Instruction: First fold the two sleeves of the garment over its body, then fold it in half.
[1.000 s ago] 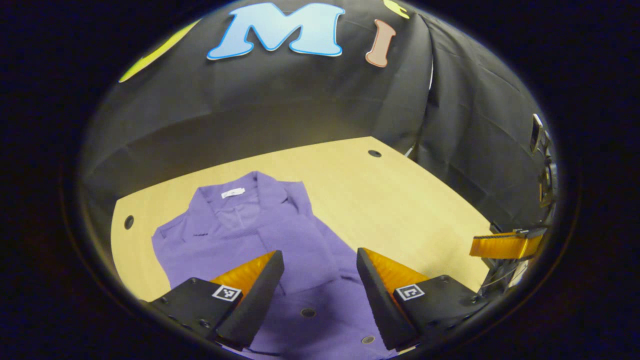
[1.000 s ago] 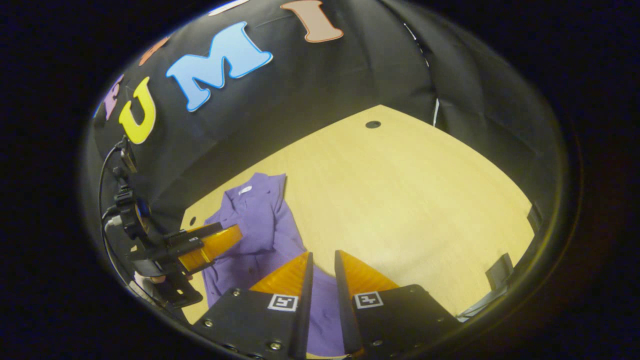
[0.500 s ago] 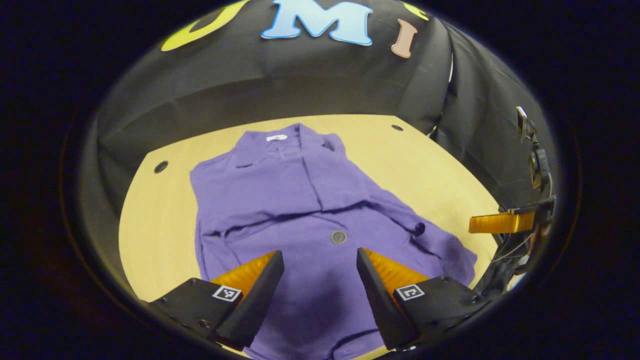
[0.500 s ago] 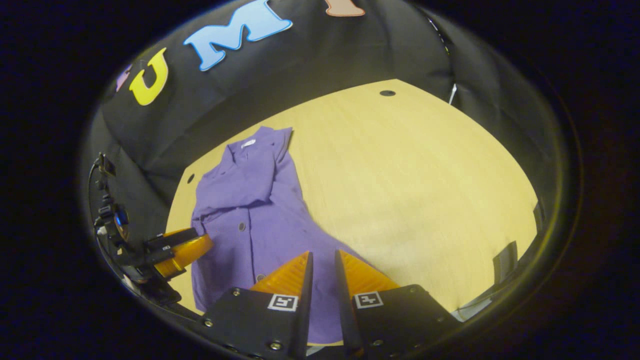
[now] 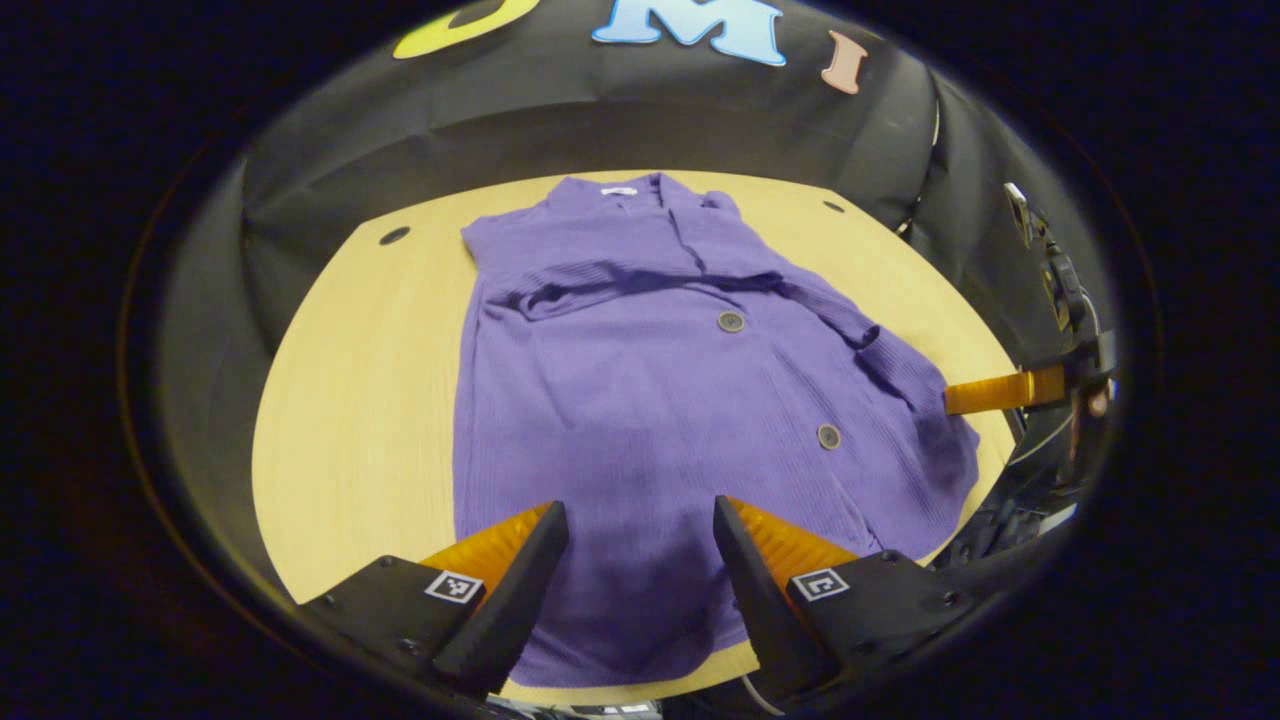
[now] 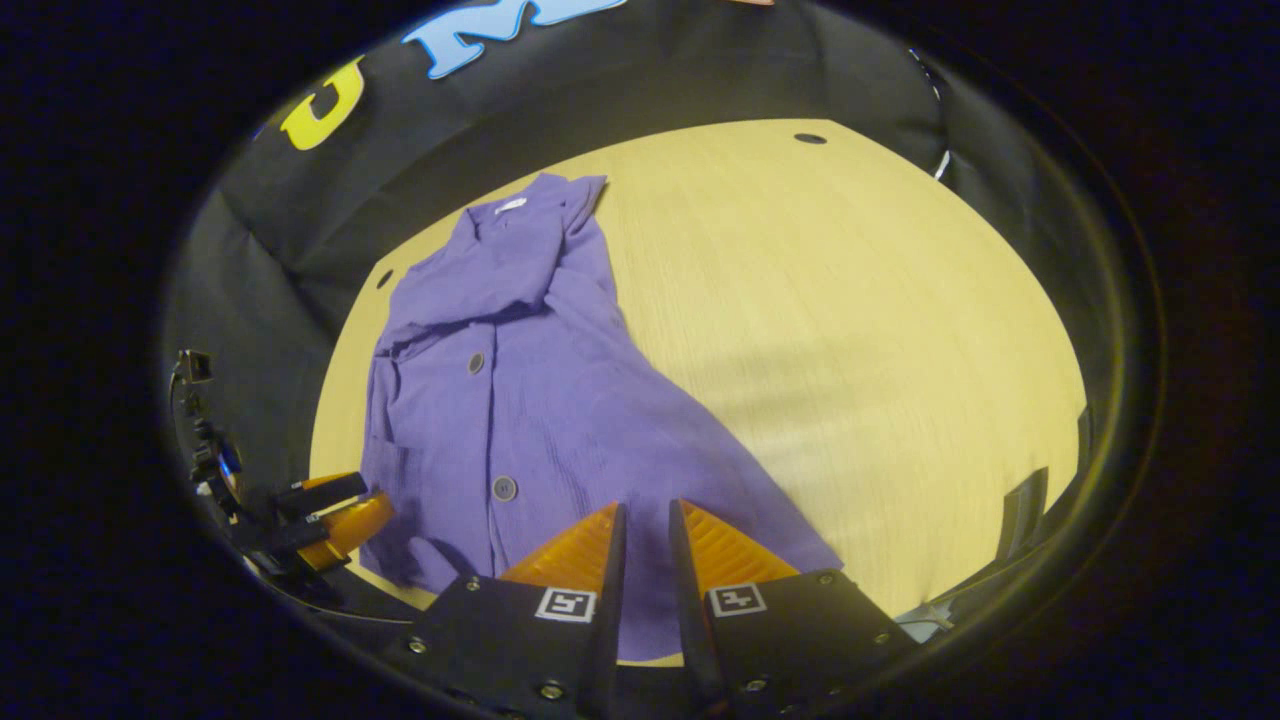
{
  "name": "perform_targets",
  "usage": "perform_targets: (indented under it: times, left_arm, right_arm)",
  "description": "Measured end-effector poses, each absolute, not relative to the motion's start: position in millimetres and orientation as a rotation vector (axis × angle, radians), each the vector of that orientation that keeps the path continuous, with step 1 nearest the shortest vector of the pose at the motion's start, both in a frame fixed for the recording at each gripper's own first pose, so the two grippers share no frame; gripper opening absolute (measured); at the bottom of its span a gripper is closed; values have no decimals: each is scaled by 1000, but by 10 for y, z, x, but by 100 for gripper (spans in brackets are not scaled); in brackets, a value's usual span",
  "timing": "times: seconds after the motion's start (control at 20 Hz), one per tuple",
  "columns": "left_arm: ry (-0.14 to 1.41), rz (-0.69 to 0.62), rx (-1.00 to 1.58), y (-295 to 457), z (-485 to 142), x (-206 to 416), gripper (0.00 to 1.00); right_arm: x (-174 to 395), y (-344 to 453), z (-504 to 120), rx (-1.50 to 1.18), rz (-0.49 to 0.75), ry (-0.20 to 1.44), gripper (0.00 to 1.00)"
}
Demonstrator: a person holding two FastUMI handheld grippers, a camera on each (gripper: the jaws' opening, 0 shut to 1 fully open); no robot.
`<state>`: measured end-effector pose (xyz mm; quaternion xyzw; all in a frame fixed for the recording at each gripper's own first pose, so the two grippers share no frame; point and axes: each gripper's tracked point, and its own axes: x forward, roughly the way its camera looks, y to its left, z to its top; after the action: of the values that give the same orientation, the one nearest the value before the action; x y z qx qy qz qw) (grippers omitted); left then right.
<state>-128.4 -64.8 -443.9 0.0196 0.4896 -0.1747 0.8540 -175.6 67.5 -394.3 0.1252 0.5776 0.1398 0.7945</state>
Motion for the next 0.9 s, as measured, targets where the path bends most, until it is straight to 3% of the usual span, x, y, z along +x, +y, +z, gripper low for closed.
perform_targets:
  times: [0.2, 0.3, 0.4, 0.6, 0.65, 0.9]
  left_arm:
    - [1057, -338, 42, -486, -4478, -1509, 94]
    - [1070, -324, 38, -449, -4497, -1592, 96]
    - [1083, -307, 42, -406, -4524, -1652, 94]
    - [1116, -277, 53, -320, -4606, -1709, 96]
    - [1130, -268, 57, -288, -4634, -1730, 96]
    - [1179, -242, 91, -197, -4777, -1753, 95]
  right_arm:
    - [-1909, 707, -4005, 231, 330, 1283, 28]
    - [-1973, 694, -4041, 196, 338, 1303, 43]
    - [-2019, 722, -4064, 187, 349, 1320, 48]
    - [-2044, 770, -4122, 181, 341, 1350, 93]
    - [-2042, 766, -4142, 177, 333, 1356, 97]
    - [-2095, 764, -4240, 122, 302, 1400, 98]
